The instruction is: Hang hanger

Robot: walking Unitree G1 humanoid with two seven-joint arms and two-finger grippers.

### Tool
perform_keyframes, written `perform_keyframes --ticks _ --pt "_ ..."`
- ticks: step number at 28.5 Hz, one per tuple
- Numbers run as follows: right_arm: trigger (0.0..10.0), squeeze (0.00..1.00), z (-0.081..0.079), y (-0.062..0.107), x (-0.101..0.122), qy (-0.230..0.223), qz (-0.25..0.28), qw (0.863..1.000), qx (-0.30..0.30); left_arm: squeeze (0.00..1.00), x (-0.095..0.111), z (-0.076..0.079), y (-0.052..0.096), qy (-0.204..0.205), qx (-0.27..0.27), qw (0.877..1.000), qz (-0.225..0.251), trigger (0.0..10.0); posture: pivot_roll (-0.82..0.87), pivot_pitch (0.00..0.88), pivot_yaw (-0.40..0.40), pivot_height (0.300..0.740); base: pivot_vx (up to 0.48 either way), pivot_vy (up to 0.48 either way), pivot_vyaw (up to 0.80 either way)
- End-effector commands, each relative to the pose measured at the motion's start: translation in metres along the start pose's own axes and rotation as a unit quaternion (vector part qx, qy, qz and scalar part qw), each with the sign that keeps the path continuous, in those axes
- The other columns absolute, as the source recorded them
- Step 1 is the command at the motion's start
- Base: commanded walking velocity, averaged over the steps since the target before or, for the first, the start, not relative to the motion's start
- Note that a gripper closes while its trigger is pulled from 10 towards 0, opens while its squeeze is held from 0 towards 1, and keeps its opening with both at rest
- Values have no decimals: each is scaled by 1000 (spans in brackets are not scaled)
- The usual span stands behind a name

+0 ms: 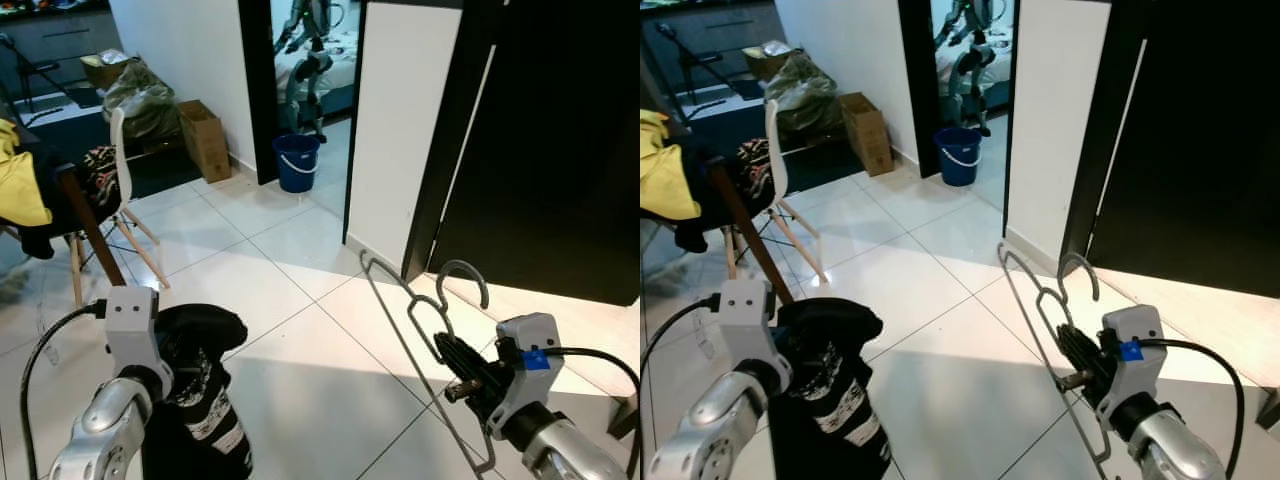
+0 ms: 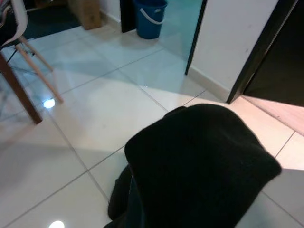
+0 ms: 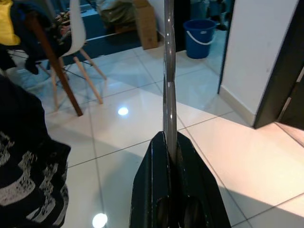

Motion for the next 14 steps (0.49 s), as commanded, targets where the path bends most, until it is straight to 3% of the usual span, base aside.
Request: perform_keyframes --ticks 1,4,14 --pt "10000 0 -1 -1 4 2 12 1000 2 0 14 -2 -3 -13 0 1000 28 10000 -68 0 18 740 480 0 0" --pt "10000 0 -1 -2 3 9 11 1000 4 0 15 -2 -5 -15 0 999 29 10000 -67 0 16 740 480 0 0" --pt "10000 0 -5 -3 2 16 11 1000 21 0 15 -5 -6 -21 3 999 31 10000 -53 0 5 740 480 0 747"
Point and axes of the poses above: a point about 5 cm out from each wrist's last joint towards the gripper, its own y axis pointing back from the gripper into the wrist, its own x axis along the axis of the wrist's last joint, z = x × y, the point moved 5 cm from there along -y, pointing out of the wrist towards the gripper, and after that the axes turned 3 degrees about y, right-handed, at the moved point
